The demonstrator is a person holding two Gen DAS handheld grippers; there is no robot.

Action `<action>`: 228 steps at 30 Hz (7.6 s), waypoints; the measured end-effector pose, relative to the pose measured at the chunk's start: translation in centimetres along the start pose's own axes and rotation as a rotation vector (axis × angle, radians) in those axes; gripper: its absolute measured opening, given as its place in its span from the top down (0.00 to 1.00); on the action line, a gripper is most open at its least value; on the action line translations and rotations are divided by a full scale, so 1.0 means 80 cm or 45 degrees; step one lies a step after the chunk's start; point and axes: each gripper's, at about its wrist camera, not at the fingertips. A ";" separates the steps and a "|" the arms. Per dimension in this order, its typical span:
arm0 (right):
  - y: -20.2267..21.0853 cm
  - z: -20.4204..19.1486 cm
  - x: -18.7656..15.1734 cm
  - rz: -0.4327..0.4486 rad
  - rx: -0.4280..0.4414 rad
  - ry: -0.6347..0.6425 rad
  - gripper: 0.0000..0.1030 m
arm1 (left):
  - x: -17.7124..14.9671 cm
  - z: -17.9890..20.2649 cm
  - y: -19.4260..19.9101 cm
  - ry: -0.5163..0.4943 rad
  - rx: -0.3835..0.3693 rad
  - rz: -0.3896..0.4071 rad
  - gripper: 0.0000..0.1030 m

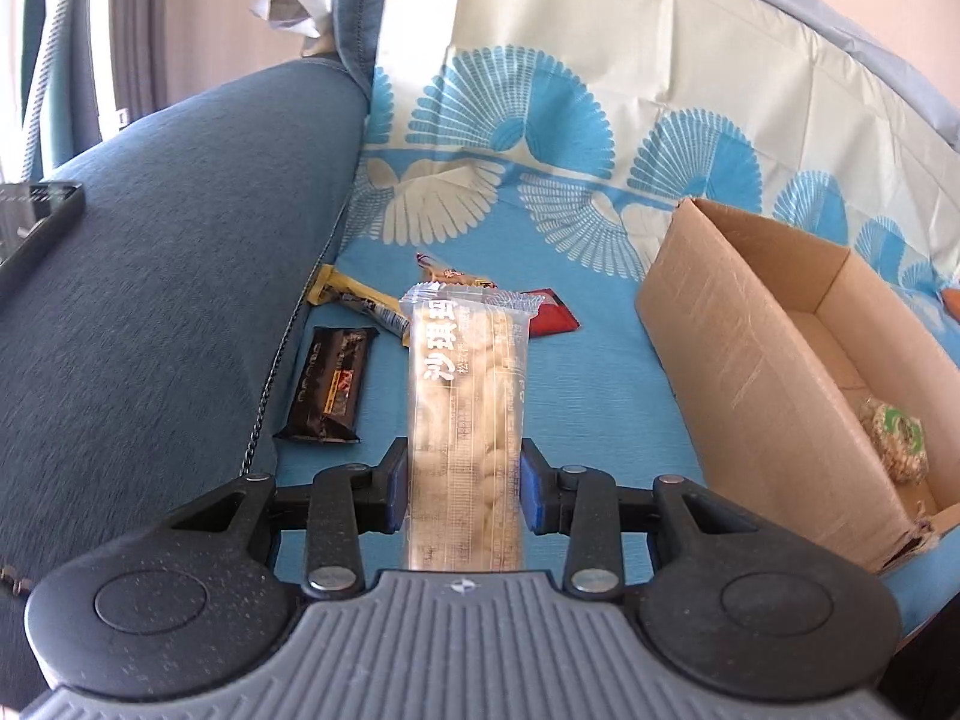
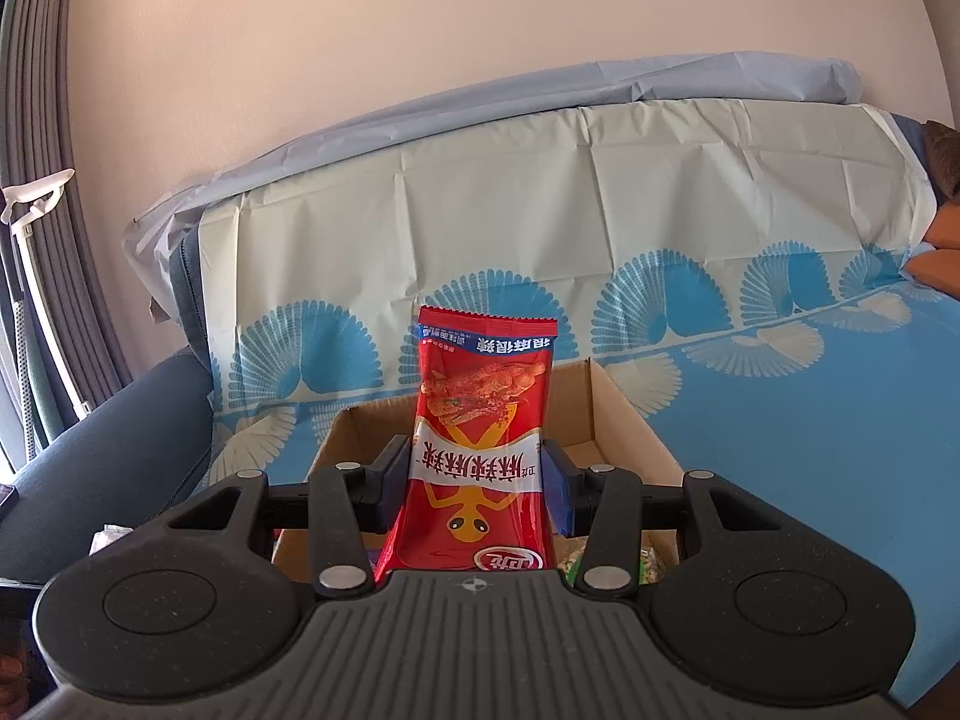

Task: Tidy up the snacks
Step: 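Lift the white bar with the left tool while the right carries the red packet over the box, then hold the white bar above the box with the left tool while the right holds the red packet, then open both tools dropping the white bar and red packet into the box, then move the left tool back to the dark chocolate bar on the sofa, then close the left tool on the dark chocolate bar, then close the left tool on the dark chocolate bar while the right grasps the clear cracker bag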

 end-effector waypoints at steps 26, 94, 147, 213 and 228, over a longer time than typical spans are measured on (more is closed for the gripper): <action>-0.038 0.055 -0.011 -0.128 0.109 -0.049 0.54 | 0.031 0.100 0.094 0.055 -0.195 0.146 0.61; -0.054 0.069 -0.011 -0.236 0.096 -0.083 0.45 | 0.108 0.230 0.128 -0.035 -0.422 0.312 0.43; -0.085 0.034 -0.020 -0.282 -0.115 0.016 0.44 | 0.035 0.000 -0.173 -0.070 0.470 -0.209 0.73; -0.123 0.011 -0.022 -0.326 -0.115 0.102 0.41 | 0.036 0.014 -0.175 -0.184 0.564 -0.066 0.83; -0.130 -0.005 -0.021 -0.268 -0.125 0.182 0.41 | 0.030 -0.025 -0.085 0.036 0.101 -0.186 0.86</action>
Point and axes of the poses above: each gripper's, at about its wrist camera, not at the fingertips, and y roughly against the way its jaws point, z to its right, x to its top, and after that the axes turned 11 degrees about x, right-handed
